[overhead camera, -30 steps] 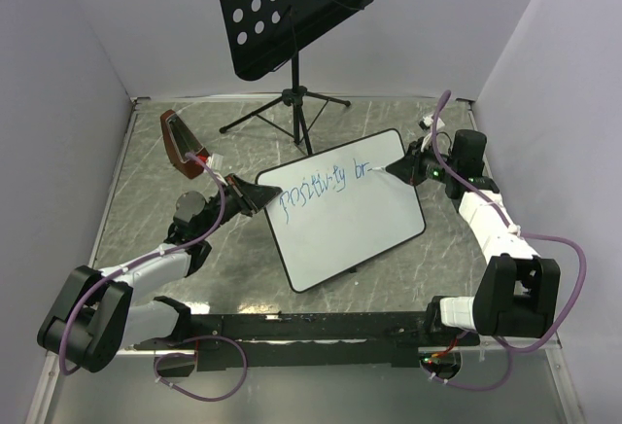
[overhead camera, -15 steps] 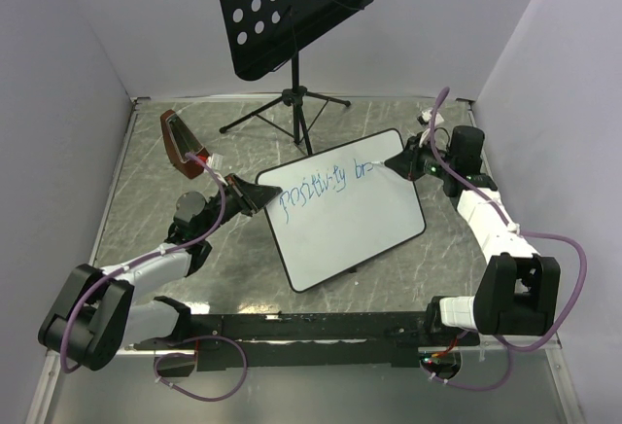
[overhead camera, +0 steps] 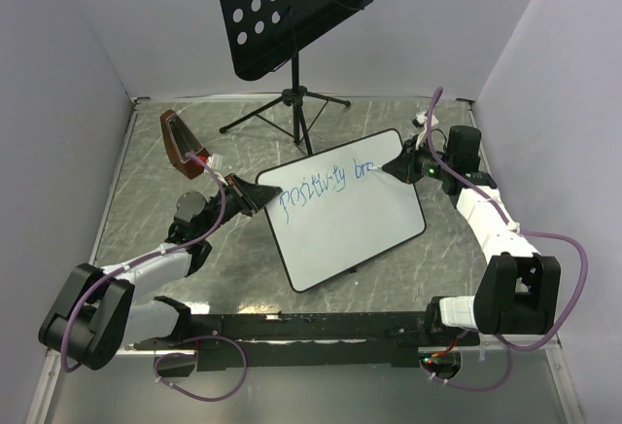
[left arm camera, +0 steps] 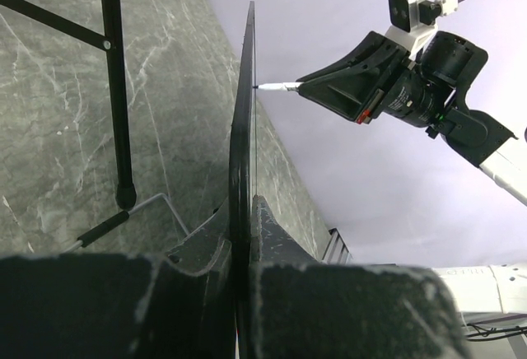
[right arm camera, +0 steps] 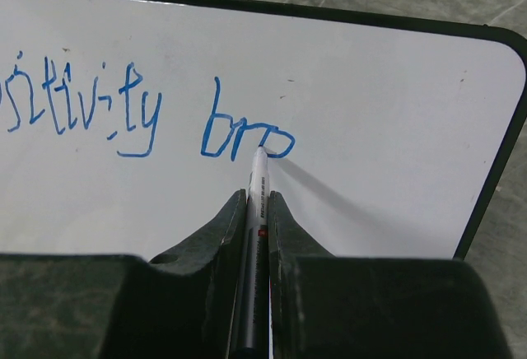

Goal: Write a sentence on the whiteboard

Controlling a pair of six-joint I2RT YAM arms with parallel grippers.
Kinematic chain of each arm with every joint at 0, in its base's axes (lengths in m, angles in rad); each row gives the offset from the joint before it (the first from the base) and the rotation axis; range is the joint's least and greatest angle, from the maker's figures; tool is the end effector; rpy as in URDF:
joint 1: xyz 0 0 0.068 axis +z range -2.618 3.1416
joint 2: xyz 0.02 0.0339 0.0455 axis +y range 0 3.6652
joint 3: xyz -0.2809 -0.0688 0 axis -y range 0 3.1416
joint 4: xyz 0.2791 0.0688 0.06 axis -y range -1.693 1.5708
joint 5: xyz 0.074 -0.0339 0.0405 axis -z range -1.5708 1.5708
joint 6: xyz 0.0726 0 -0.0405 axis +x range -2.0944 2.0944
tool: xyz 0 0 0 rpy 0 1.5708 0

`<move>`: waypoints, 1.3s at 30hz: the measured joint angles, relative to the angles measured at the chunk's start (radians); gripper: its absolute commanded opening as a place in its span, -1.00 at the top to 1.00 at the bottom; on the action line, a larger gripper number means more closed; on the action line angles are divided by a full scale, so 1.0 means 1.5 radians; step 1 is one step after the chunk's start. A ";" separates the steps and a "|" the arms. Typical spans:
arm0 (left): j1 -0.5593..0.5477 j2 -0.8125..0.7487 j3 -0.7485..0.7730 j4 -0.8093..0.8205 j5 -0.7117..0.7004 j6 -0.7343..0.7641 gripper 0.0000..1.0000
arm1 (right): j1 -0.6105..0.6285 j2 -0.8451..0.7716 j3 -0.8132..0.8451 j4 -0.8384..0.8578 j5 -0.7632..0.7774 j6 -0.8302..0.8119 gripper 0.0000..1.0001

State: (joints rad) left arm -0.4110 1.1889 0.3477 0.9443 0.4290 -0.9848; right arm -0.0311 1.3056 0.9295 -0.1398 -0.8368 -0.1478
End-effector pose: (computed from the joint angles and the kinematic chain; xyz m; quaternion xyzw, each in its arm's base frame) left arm 0.2495 -0.1417 0.2205 -0.0336 0.6724 -0.5755 0.4643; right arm 0.3362 0.0435 0.2774 -0.2502 0.7763 0.3086 0.4894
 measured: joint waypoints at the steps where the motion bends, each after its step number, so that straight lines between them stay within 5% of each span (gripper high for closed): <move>1: 0.000 0.000 0.000 0.000 0.000 -0.001 0.98 | 0.000 0.000 0.000 -0.005 -0.002 -0.003 1.00; 39: 0.001 0.001 0.000 0.000 0.003 0.005 0.98 | 0.000 -0.002 0.032 -0.042 0.083 -0.022 1.00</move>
State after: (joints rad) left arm -0.4091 1.1908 0.3477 0.9440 0.4332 -0.9779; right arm -0.0315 1.3022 0.9779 -0.2024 -0.7128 -0.1810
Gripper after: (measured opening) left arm 0.080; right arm 0.181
